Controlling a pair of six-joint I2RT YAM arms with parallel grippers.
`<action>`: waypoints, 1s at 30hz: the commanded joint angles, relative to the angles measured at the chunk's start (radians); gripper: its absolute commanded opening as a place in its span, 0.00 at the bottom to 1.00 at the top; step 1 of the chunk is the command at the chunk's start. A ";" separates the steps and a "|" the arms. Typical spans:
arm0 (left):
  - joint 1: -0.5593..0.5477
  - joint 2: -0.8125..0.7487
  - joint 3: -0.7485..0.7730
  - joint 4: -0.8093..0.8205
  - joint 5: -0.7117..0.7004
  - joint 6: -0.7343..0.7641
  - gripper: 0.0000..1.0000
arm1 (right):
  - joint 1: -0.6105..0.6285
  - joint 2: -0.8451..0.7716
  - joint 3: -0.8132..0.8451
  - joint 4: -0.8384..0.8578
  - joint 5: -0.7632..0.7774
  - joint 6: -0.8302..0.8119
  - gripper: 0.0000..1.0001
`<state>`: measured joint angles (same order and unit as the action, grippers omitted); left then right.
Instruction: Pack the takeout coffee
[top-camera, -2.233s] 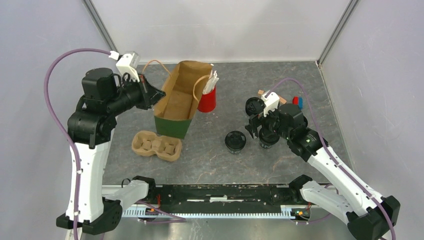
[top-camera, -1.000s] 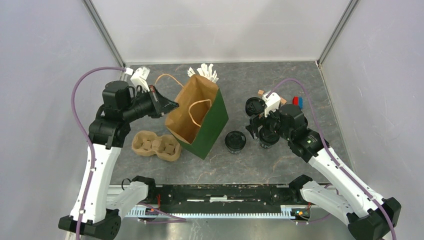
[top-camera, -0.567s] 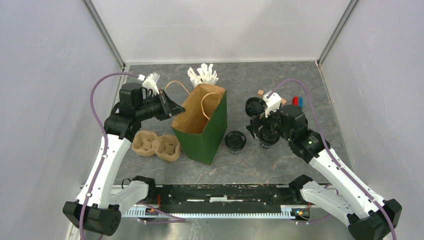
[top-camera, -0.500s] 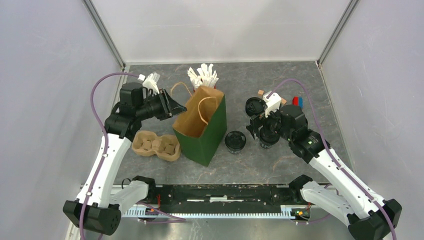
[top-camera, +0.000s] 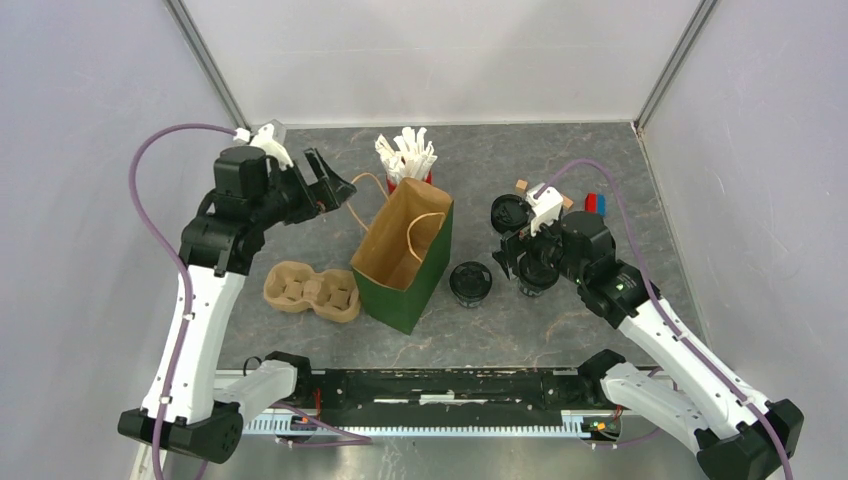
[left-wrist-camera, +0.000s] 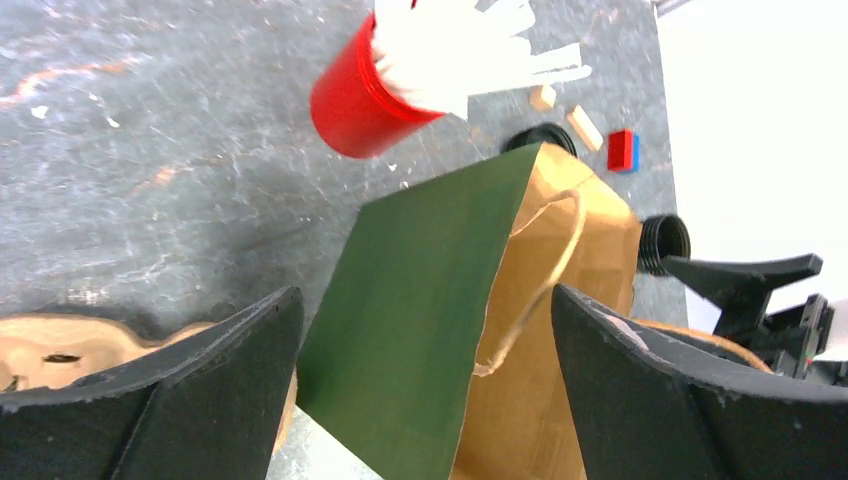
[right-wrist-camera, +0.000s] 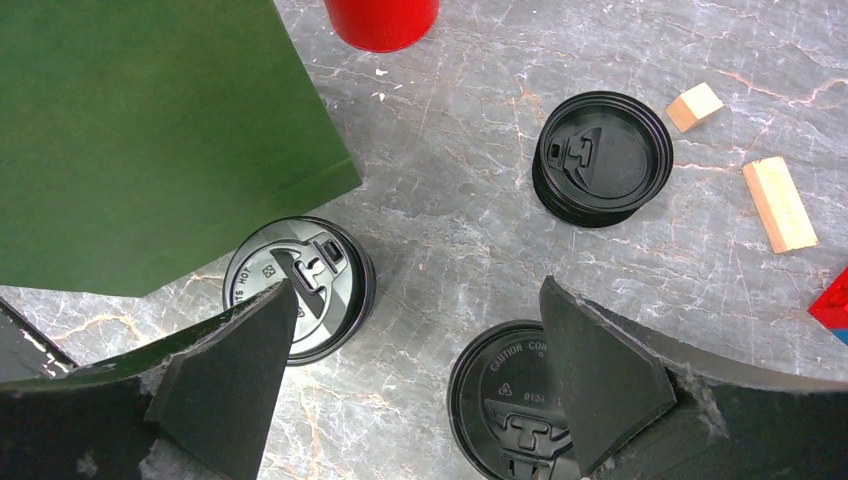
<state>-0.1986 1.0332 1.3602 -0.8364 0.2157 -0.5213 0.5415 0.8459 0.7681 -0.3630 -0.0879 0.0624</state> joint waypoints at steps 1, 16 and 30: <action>-0.001 0.029 0.114 -0.071 -0.151 0.012 1.00 | 0.000 -0.013 -0.013 0.054 -0.010 -0.008 0.98; 0.004 0.236 0.124 -0.464 -0.765 -0.494 0.85 | 0.000 0.005 -0.034 0.048 0.035 -0.008 0.98; 0.018 0.202 -0.279 -0.399 -0.628 -0.867 0.62 | 0.000 -0.010 -0.062 0.075 0.038 -0.044 0.98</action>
<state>-0.1852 1.2686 1.1252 -1.2423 -0.4061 -1.2316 0.5415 0.8490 0.7139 -0.3389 -0.0589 0.0353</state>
